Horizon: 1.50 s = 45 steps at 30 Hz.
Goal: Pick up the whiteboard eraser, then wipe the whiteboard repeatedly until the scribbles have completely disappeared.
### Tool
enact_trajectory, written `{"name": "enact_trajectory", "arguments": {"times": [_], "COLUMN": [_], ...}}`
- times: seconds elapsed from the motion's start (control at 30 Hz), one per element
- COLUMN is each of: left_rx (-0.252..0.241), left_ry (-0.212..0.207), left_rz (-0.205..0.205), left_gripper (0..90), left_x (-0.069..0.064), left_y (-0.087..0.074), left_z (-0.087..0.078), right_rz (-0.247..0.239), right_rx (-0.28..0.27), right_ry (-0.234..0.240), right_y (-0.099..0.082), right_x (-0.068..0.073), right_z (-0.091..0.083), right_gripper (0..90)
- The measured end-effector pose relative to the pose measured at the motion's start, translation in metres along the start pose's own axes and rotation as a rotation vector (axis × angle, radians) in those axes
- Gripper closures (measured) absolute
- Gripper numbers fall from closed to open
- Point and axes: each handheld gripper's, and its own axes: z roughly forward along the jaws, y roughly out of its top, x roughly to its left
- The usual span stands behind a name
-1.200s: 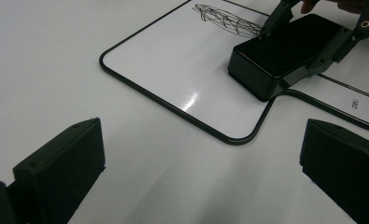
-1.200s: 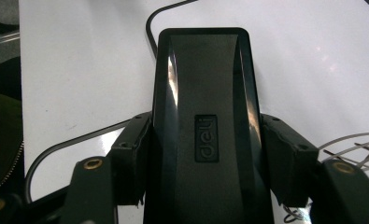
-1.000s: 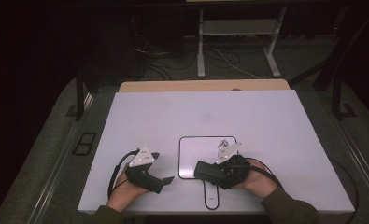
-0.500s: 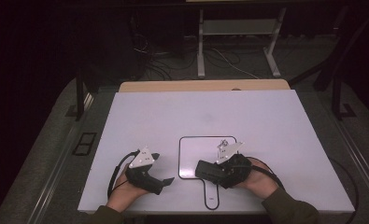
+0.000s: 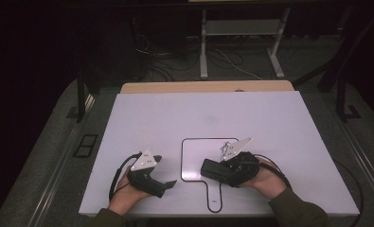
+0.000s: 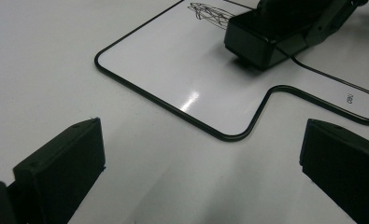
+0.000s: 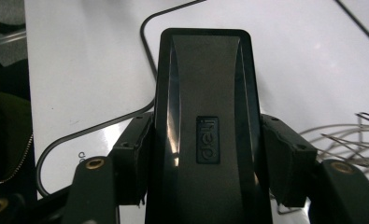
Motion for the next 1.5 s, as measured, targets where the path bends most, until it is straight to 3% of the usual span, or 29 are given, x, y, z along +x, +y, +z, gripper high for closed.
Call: {"name": "enact_trajectory", "arguments": {"times": [0.13,0.17,0.23,0.47,0.87,1.27,1.5], "left_rx": [-0.003,-0.003,-0.006,-0.006,-0.010,-0.010,-0.007], "left_ry": [-0.001,-0.002,-0.004,-0.005,-0.008,-0.007,-0.008], "left_rz": [-0.002,-0.001,-0.001,-0.005,-0.005,-0.005,-0.005], "left_gripper": [0.0,0.0,0.0,0.0,0.0,0.0,0.0], "left_x": [0.000,0.000,0.000,0.000,0.001,0.001,0.001], "left_y": [0.000,0.000,0.001,0.000,0.001,0.001,0.000], "left_z": [0.000,0.000,0.000,0.000,0.001,0.001,0.001], "right_rz": [0.029,0.023,0.050,0.076,0.151,0.173,0.176], "right_rx": [-0.018,-0.017,-0.031,-0.043,-0.037,0.003,0.022], "right_ry": [-0.006,-0.032,-0.038,-0.075,-0.180,-0.209,-0.208], "right_y": [0.000,-0.001,0.000,-0.001,0.001,-0.001,-0.004], "right_x": [-0.004,-0.008,-0.011,-0.024,-0.064,-0.089,-0.094], "right_z": [-0.006,-0.011,-0.015,-0.023,-0.027,-0.008,0.000], "right_gripper": [38.8,38.9,38.8,38.9,38.9,38.9,38.9]}}
